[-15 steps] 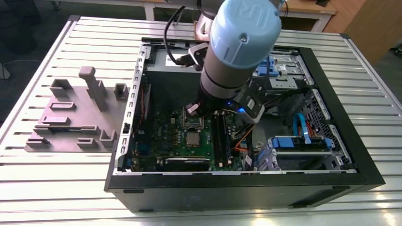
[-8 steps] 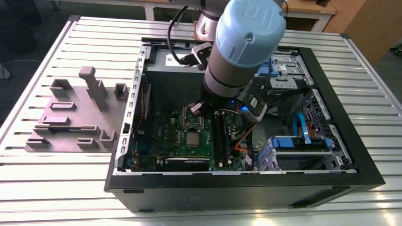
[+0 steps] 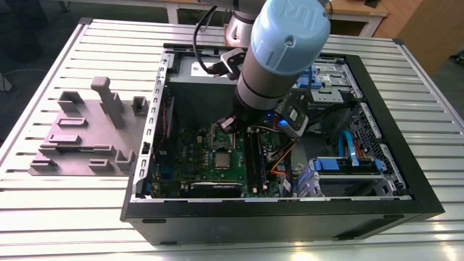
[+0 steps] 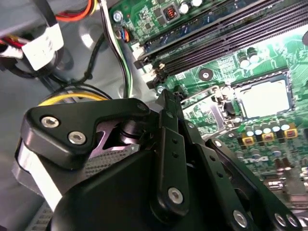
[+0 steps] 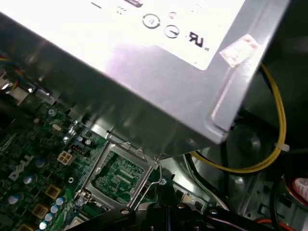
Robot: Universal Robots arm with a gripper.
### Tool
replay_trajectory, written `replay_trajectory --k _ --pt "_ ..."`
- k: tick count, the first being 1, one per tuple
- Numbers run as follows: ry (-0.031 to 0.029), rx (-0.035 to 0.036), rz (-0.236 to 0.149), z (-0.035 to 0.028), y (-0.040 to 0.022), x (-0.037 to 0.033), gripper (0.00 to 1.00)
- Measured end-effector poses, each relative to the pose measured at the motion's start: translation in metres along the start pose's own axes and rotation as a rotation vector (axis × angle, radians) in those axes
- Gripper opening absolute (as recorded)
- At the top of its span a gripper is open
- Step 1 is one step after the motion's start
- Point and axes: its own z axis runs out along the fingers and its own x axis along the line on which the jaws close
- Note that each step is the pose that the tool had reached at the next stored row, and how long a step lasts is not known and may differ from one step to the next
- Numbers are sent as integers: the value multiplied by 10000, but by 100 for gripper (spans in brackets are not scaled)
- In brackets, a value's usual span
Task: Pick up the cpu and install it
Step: 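Close the cpu cover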
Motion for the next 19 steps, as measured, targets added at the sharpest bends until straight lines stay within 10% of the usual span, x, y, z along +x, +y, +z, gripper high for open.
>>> replay_trajectory --k 2,6,16,19 --pt "40 -21 -260 0 -1 1 11" --pt "-71 -71 -319 2 -10 -21 11" --pt "-275 62 -437 39 55 -67 11" --pt "-179 17 -844 51 52 -65 11"
